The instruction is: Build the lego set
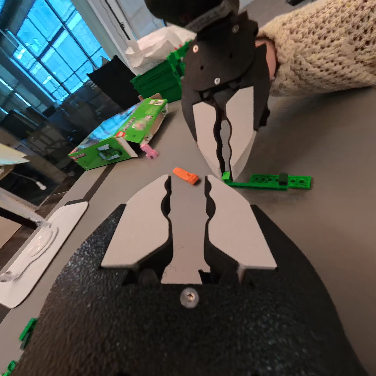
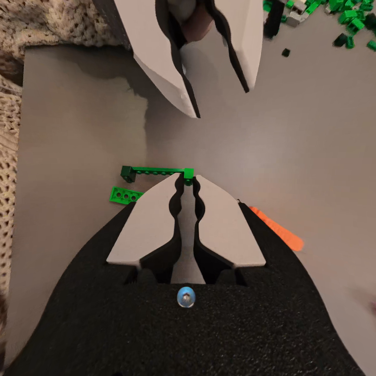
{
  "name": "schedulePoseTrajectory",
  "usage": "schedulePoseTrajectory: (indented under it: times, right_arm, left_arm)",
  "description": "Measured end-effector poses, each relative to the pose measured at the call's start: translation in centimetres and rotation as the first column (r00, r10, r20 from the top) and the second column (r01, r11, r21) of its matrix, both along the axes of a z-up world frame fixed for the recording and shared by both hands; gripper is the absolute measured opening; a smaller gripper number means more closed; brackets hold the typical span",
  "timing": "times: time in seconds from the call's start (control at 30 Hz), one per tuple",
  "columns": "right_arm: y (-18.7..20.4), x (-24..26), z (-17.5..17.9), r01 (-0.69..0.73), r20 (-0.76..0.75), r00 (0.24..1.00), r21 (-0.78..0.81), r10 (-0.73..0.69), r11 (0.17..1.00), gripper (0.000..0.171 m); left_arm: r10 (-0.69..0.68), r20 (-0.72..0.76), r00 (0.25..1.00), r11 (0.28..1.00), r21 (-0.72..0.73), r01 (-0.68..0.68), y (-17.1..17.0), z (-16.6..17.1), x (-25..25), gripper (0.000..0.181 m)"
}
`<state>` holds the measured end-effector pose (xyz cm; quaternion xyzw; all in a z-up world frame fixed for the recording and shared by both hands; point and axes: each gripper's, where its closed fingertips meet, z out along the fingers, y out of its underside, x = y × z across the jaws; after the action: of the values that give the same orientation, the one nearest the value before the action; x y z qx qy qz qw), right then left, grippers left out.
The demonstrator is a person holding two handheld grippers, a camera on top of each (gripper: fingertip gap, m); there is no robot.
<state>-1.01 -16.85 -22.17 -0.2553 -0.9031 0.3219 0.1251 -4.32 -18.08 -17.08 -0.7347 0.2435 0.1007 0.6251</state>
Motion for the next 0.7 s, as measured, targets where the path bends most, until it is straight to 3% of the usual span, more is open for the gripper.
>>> schedulePoseTrajectory:
  times: [0.17,0.37,0.53,0.63,0.7]
  right_arm:
    - [3.0,0.5,1.7,-0.101,0.239,0.970,0.248,0.041,0.963,0.008]
    - [6.5,3.5,-0.3,-0.178,0.497,0.857,0.533,-0.135,0.827,0.008]
    - [7.2,4.6,-2.2,-0.180,0.537,0.815,0.593,-0.219,0.785,0.008]
    - [6.9,4.7,-2.5,-0.149,0.530,0.817,0.576,-0.229,0.804,0.033]
    - [7.1,4.7,-2.0,-0.115,0.503,0.834,0.562,-0.228,0.819,0.041]
  left_arm:
    - [0.016,0.073,0.997,0.999,0.041,-0.019,-0.3,0.9,-0.9,0.031]
    - [-0.065,0.008,0.998,0.998,0.005,0.065,-0.3,0.4,1.1,0.033]
    - [-0.098,-0.052,0.994,0.995,-0.021,0.097,-0.2,-0.2,2.3,0.034]
    - [-0.114,-0.051,0.992,0.993,-0.013,0.113,-0.4,0.1,2.6,0.037]
    - [-0.131,-0.062,0.989,0.991,-0.009,0.131,-0.6,0.4,3.1,0.038]
